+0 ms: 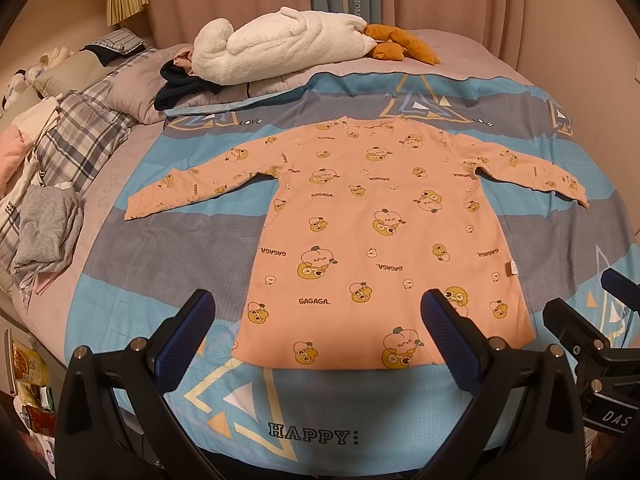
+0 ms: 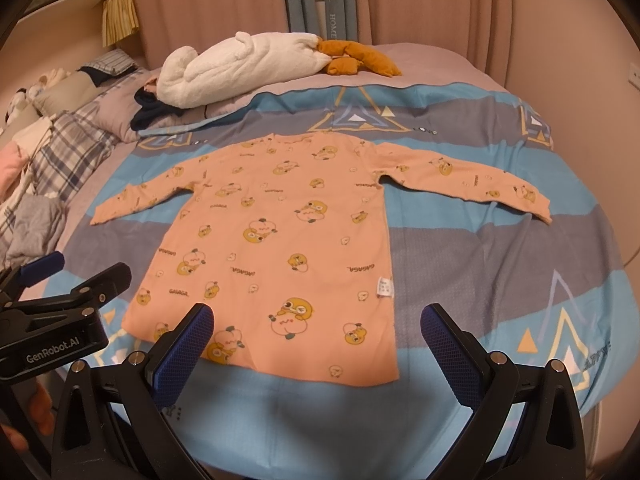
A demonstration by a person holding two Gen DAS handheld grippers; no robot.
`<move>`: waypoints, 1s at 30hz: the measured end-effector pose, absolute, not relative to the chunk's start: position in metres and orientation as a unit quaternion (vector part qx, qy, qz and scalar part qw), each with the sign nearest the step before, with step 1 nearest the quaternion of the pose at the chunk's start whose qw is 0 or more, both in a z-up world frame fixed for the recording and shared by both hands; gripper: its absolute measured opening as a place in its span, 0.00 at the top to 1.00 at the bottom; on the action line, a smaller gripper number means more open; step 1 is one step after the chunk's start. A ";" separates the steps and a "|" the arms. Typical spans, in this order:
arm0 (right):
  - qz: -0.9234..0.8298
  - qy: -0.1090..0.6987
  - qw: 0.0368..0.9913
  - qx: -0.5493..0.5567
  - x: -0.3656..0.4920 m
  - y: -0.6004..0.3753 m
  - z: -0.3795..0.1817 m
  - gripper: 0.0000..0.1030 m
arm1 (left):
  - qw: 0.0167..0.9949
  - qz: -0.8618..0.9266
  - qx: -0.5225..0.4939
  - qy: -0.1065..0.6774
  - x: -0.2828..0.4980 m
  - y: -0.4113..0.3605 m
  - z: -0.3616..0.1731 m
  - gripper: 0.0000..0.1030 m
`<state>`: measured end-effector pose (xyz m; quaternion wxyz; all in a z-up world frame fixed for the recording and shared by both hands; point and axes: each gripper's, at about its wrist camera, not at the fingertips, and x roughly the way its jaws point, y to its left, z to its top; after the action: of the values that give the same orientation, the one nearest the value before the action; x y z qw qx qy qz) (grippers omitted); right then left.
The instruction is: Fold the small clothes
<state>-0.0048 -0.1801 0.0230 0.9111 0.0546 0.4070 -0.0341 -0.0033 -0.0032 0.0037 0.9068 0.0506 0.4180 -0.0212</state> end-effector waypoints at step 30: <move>0.048 0.344 0.864 0.364 0.007 -0.294 -0.042 0.01 | 0.868 -0.097 -0.049 0.484 0.044 0.001 -0.081 0.00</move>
<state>0.0074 -0.2939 -0.0424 0.8643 0.3636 0.3441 0.0482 0.0436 0.0015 -0.0809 0.8680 -0.0488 0.4844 -0.0974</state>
